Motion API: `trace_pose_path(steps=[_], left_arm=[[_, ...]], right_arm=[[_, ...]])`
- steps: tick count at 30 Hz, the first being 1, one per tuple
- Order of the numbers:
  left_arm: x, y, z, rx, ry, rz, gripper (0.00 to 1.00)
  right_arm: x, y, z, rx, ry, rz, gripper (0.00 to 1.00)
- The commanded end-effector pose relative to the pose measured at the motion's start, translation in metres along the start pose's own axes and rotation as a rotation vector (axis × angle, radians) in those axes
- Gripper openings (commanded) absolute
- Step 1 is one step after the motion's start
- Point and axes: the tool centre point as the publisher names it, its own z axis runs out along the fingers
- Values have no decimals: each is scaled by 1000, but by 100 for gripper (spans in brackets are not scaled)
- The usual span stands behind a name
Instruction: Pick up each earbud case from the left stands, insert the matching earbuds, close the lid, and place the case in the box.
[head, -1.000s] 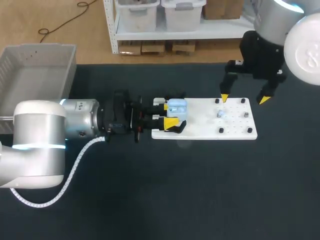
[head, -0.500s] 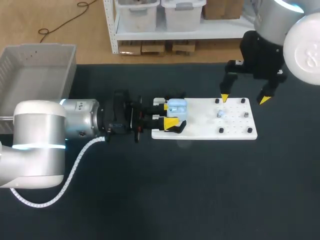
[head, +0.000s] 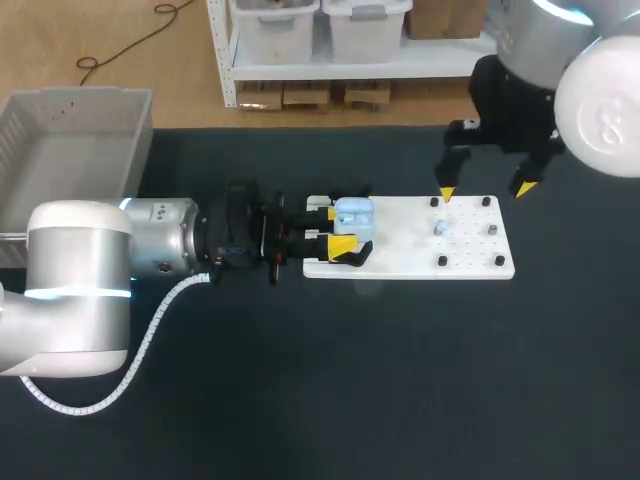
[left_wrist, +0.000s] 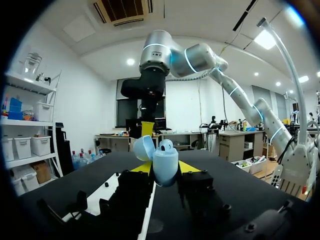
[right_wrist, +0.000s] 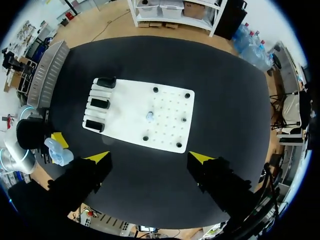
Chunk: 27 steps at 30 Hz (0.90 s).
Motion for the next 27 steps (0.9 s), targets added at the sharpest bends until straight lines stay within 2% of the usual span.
trace_pose_path(steps=[1, 6, 12, 27], left_arm=[[0, -2, 0, -6, -1, 3, 0], [0, -2, 0, -6, -1, 3, 0], [0, -2, 0, -6, -1, 3, 0], [0, -2, 0, -6, -1, 3, 0]], right_arm=[[-6, -4, 6, -8, 2, -4, 100], [-12, -11, 20, 6, 20, 32, 100], [-21, -17, 40, -33, 53, 119, 100], [-27, -4, 71, -21, 46, 203, 100]])
